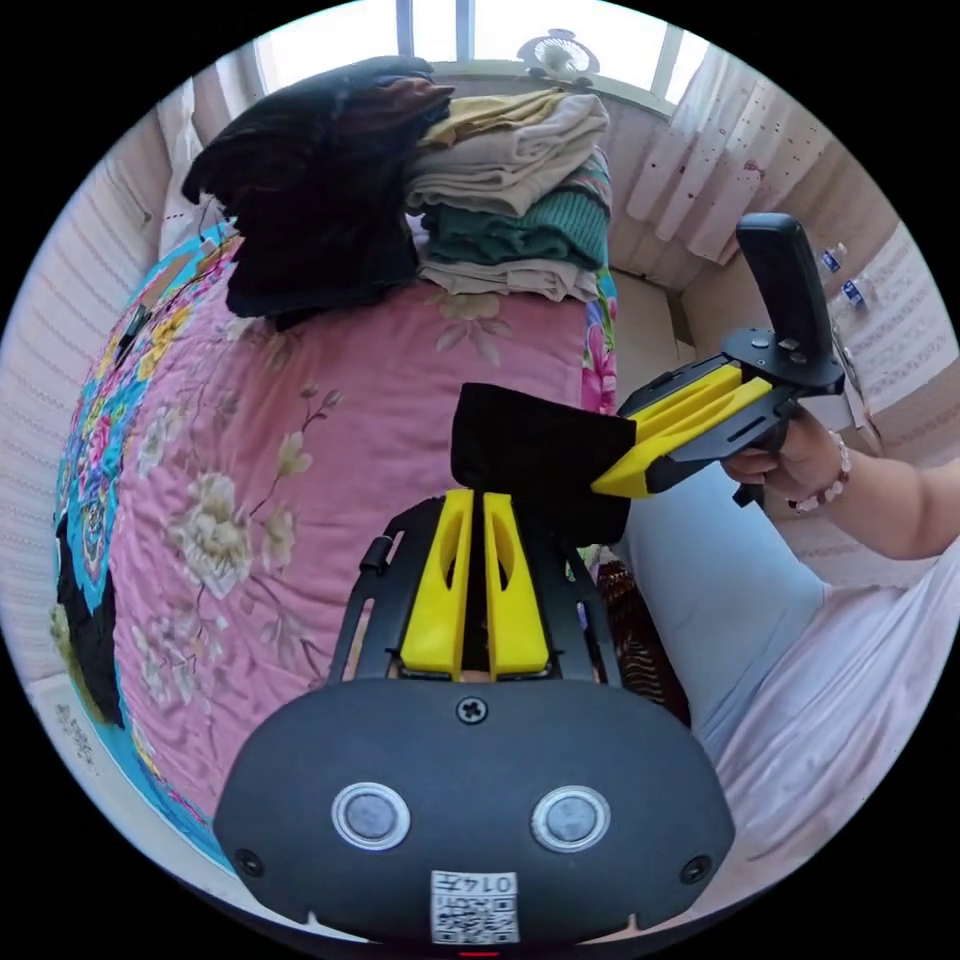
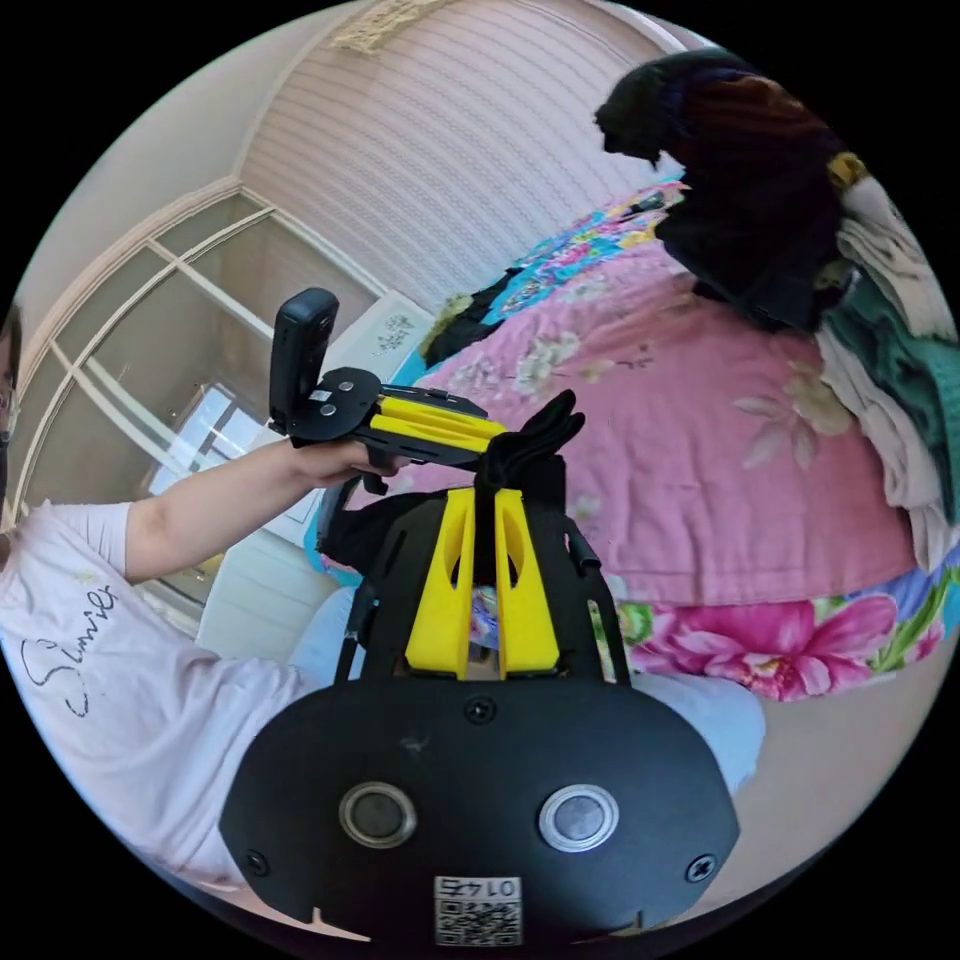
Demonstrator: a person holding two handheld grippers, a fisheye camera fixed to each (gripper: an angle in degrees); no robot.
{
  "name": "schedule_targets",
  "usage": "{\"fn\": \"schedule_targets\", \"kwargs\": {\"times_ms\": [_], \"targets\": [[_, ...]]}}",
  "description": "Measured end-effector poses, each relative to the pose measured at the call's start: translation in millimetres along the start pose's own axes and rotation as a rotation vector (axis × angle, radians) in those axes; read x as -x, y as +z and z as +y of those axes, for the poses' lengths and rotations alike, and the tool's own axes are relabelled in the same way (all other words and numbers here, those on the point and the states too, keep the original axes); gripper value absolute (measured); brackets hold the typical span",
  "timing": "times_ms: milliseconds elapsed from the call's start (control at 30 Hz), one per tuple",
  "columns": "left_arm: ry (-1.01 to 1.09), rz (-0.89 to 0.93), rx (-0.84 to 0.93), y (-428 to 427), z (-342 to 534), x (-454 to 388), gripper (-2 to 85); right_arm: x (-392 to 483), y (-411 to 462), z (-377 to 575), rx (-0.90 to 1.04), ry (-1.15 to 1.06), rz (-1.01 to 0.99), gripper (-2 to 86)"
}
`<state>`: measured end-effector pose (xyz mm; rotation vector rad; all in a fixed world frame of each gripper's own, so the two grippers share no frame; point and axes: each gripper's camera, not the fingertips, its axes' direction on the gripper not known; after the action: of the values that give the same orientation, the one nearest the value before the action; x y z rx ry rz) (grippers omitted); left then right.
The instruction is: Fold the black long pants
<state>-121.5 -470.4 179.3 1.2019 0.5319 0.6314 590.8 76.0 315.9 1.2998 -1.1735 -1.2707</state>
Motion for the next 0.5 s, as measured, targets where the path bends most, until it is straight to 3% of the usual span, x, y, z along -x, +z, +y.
{"fn": "schedule_targets", "kwargs": {"times_ms": [300,500], "targets": [[-0.305,-0.038,-0.162,-146,183,79,-0.7,148,137,28,0.153,-0.257,-0.128,2.2],[-0.531,-0.083,-0.259,-233,358,125,-0.6,269,284,61,0.316,-0.474,-0.215,2.3]]}}
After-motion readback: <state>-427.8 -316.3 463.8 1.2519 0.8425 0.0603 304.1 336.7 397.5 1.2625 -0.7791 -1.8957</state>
